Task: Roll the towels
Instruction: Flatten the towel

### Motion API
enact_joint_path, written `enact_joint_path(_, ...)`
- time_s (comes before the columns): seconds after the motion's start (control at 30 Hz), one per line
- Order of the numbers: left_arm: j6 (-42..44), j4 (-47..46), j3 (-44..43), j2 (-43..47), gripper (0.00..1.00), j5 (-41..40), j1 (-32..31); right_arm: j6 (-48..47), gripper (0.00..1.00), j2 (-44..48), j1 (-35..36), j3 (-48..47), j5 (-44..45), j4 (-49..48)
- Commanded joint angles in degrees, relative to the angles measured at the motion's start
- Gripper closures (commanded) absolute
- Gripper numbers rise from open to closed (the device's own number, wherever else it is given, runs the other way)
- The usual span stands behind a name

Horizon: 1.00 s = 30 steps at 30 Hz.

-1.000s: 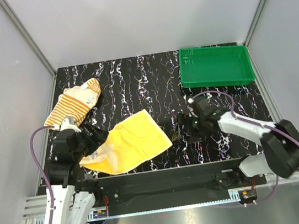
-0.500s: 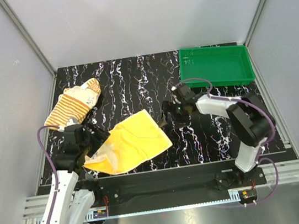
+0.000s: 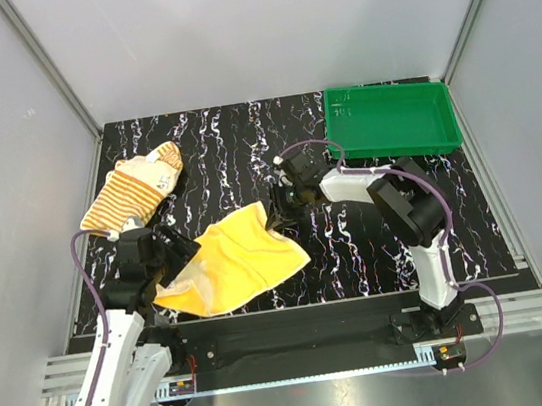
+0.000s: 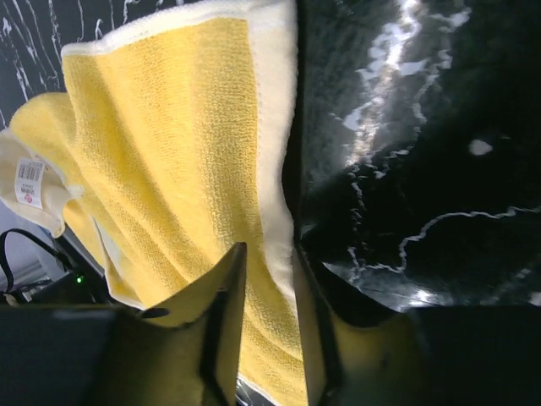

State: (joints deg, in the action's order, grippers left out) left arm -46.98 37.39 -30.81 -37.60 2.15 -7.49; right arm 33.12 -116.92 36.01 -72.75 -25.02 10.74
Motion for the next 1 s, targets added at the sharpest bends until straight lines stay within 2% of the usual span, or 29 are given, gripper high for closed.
enact_joint_path(0.0, 0.7, -3.5, 0.4, 0.2, 0.21, -0.3, -0.1, -1.7, 0.67, -4.4, 1.1, 0.7, 3.3, 4.5)
enact_joint_path(0.1, 1.2, -3.5, 0.5, 0.2, 0.21, -0.3, -0.1, -2.0, 0.83, -4.7, 1.0, -0.1, 4.1, 5.3)
enact_joint_path(0.17, 1.5, -3.2, 0.6, 0.3, 0.21, -0.5, -0.1, -2.1, 0.99, -4.7, 1.0, -0.5, 4.4, 5.5)
enact_joint_path(0.3, 1.5, -3.2, 1.0, 1.0, 0.21, -0.6, -0.1, -2.3, 1.00, -3.1, 1.1, -0.1, 5.7, 5.3)
enact_joint_path(0.47, 1.5, -3.4, 0.9, 1.1, 0.21, -0.6, -0.1, -3.0, 1.00, 2.3, -0.9, 3.7, 11.3, 5.3)
enact_joint_path(0.63, 1.6, -4.4, 1.2, 0.3, 0.22, 0.1, -0.1, -3.1, 1.00, 10.1, -10.8, 11.1, 10.0, 4.3)
enact_joint_path(0.83, 0.9, -7.0, 2.1, -1.3, 0.24, 2.0, -0.1, -6.8, 1.00, 16.6, -16.8, 14.6, 14.8, 9.2)
enact_joint_path(0.97, 1.2, -8.4, 1.6, -4.0, 0.25, 3.3, -0.7, -6.9, 1.00, 19.7, -21.8, 17.8, 13.2, 9.0)
